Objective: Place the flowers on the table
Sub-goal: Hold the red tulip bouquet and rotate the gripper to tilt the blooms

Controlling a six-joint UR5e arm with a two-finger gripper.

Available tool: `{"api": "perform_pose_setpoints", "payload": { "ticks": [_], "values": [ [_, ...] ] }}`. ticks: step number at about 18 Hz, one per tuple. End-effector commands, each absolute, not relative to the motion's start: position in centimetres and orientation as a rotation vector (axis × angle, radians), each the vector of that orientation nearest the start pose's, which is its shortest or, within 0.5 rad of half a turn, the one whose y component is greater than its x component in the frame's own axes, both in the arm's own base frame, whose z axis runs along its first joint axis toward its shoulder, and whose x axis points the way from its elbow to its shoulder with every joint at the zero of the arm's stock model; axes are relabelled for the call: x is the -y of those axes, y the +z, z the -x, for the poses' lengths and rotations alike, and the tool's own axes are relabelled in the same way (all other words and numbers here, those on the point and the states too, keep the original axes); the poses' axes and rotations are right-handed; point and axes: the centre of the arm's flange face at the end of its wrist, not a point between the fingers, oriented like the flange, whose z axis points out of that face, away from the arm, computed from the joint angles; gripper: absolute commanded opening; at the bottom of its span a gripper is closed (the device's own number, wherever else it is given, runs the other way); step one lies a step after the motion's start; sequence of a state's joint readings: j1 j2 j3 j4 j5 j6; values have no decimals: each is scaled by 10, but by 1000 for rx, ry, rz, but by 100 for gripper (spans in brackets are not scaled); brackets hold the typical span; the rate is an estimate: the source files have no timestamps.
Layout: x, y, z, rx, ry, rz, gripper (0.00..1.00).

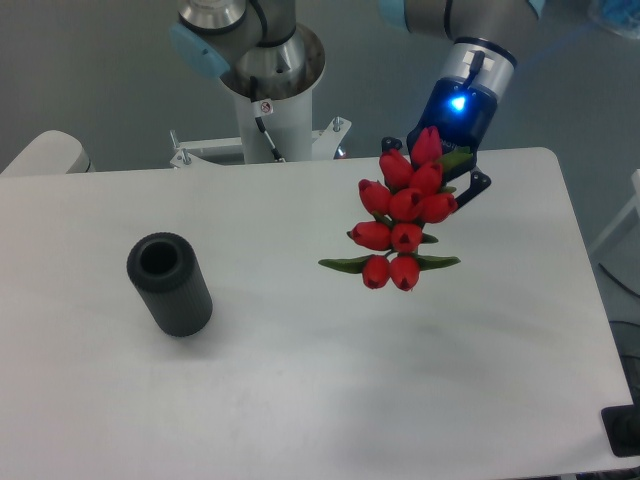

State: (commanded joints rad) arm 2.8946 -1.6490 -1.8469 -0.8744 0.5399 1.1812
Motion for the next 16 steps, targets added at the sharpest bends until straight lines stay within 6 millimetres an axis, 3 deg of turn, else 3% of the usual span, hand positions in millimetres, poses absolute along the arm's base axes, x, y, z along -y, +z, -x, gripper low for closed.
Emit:
{"api": "perform_pose_setpoints", "payload": {
  "ticks": [8,11,16],
  "values": [
    [-335,437,447,-51,6,2120,33],
    [-336,447,451,-59,66,2179,33],
    [-351,456,438,-99,166,2320,33]
  ]
}}
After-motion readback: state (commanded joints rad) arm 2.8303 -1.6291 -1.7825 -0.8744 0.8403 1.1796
